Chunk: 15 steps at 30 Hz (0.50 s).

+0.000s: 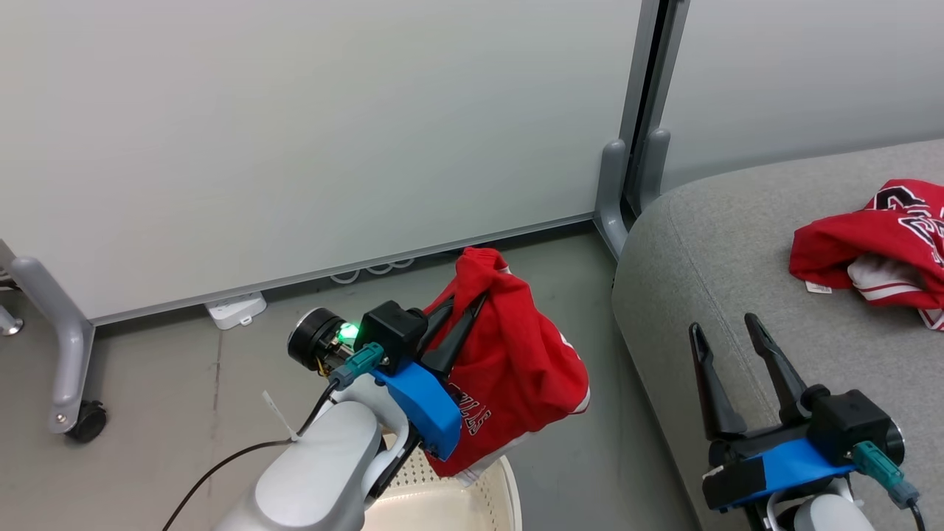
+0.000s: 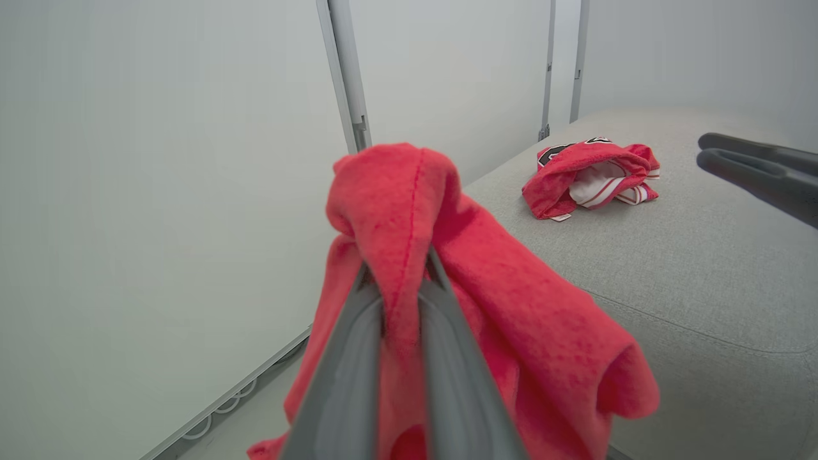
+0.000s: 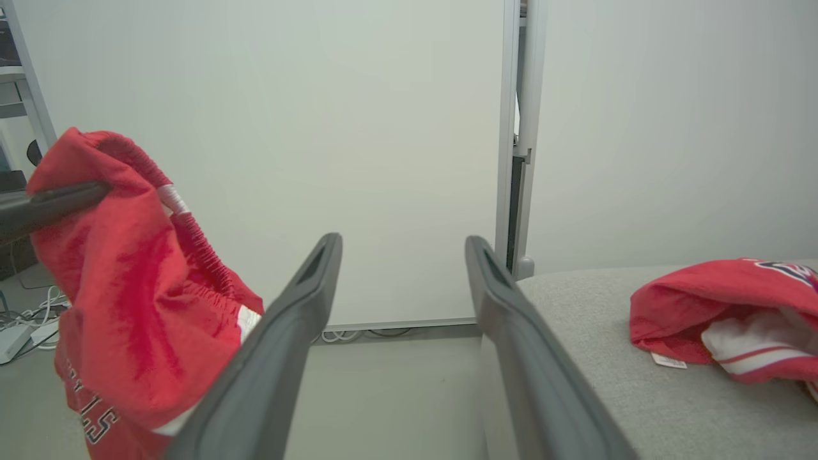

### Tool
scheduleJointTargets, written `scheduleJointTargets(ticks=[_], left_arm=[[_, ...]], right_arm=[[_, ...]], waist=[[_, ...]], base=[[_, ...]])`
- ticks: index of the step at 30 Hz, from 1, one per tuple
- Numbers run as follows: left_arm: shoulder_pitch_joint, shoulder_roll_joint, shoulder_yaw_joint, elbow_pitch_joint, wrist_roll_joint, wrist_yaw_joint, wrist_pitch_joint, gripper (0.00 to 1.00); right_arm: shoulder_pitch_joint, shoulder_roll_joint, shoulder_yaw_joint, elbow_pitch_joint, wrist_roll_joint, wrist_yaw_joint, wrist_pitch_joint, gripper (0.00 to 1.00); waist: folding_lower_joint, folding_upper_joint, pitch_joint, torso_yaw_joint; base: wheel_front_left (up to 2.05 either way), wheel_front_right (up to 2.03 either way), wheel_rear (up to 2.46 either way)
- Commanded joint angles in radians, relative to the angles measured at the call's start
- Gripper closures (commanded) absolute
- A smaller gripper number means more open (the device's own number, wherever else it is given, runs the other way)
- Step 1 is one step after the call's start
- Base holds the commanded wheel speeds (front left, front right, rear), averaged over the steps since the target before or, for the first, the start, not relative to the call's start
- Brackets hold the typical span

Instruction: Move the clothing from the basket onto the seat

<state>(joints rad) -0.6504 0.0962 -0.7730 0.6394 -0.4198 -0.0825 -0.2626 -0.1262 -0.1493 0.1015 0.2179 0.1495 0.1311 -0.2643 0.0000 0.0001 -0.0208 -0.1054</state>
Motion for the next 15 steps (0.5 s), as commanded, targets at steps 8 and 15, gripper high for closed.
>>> scheduleJointTargets(ticks=[8,15], left_arm=[[-0.004,0.005,-0.005,0.004,-0.002,-0.003,-0.003,1.00],[-0.005,0.005,-0.014,0.009,-0.009,-0.001,-0.003,1.00]], right_arm=[[0.034,0.011,0.008,-0.002,-0.004,-0.001,0.000,0.00],[0.034,0.017,0.052,-0.010,-0.001,-0.001,0.000,0.00]], waist=[[0.0000,-0.0001,-0.024,0.001],[0.0000,-0.0001,-0.026,0.006]], base=[[0.00,0.00,0.00],[0.00,0.00,0.00]])
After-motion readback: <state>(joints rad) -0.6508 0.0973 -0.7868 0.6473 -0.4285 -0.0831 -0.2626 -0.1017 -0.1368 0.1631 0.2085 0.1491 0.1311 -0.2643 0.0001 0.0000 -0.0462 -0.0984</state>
